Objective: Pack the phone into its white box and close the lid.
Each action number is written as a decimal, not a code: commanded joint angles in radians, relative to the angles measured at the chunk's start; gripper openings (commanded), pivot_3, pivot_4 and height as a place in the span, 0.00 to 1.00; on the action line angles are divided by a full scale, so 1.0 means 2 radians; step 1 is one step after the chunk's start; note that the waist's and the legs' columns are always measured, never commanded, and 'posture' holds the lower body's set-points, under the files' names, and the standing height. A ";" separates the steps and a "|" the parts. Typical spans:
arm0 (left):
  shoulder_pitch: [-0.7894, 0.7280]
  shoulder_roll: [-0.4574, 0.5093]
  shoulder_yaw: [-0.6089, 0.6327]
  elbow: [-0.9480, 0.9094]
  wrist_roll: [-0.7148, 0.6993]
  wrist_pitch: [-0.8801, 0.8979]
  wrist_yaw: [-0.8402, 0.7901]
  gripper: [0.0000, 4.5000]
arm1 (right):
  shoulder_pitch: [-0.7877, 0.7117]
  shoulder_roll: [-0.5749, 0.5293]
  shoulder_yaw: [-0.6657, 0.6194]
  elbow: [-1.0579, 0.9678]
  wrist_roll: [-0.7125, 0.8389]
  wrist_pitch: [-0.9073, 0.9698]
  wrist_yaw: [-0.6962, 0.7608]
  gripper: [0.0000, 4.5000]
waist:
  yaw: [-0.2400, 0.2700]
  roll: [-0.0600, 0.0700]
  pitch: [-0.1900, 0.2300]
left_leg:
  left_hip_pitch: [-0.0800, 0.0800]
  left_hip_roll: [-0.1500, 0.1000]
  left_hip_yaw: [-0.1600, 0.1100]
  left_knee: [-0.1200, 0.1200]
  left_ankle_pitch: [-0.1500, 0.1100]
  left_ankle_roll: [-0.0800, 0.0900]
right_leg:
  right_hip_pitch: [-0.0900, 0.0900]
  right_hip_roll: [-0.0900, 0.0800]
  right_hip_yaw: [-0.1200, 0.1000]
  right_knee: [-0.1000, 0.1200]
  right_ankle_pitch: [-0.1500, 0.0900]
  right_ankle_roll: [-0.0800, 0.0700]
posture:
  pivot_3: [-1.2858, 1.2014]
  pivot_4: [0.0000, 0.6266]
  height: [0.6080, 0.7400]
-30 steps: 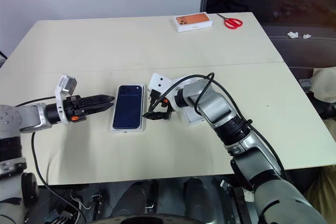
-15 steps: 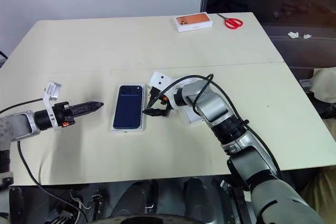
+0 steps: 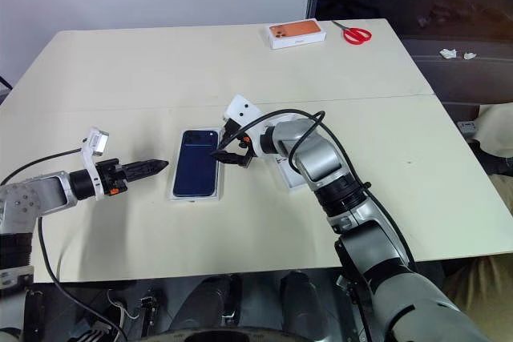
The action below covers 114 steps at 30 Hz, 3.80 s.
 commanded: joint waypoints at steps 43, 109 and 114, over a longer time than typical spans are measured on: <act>-0.012 -0.038 -0.088 -0.035 0.055 -0.080 0.037 0.00 | 0.010 0.009 0.005 0.001 -0.013 -0.014 -0.018 0.01 | 0.000 0.001 -0.001 | 0.001 0.000 0.000 0.000 0.000 0.000 | 0.001 0.000 0.000 0.000 0.000 0.000 | 0.52 0.24 1.00; -0.066 -0.174 -0.244 0.006 0.168 -0.105 0.015 0.00 | 0.115 -0.124 0.017 -0.079 -0.068 -0.005 0.030 0.01 | 0.043 0.004 -0.002 | 0.004 -0.003 -0.002 0.004 -0.003 0.005 | 0.007 -0.002 -0.003 -0.003 0.000 0.000 | 0.52 0.24 1.00; -0.099 -0.218 -0.267 0.035 0.183 -0.112 0.005 0.00 | 0.145 -0.165 -0.004 -0.103 -0.066 0.008 0.039 0.01 | 0.049 0.004 -0.003 | 0.004 -0.005 -0.003 0.008 -0.005 0.008 | 0.010 -0.003 -0.004 -0.004 0.000 0.000 | 0.52 0.24 1.00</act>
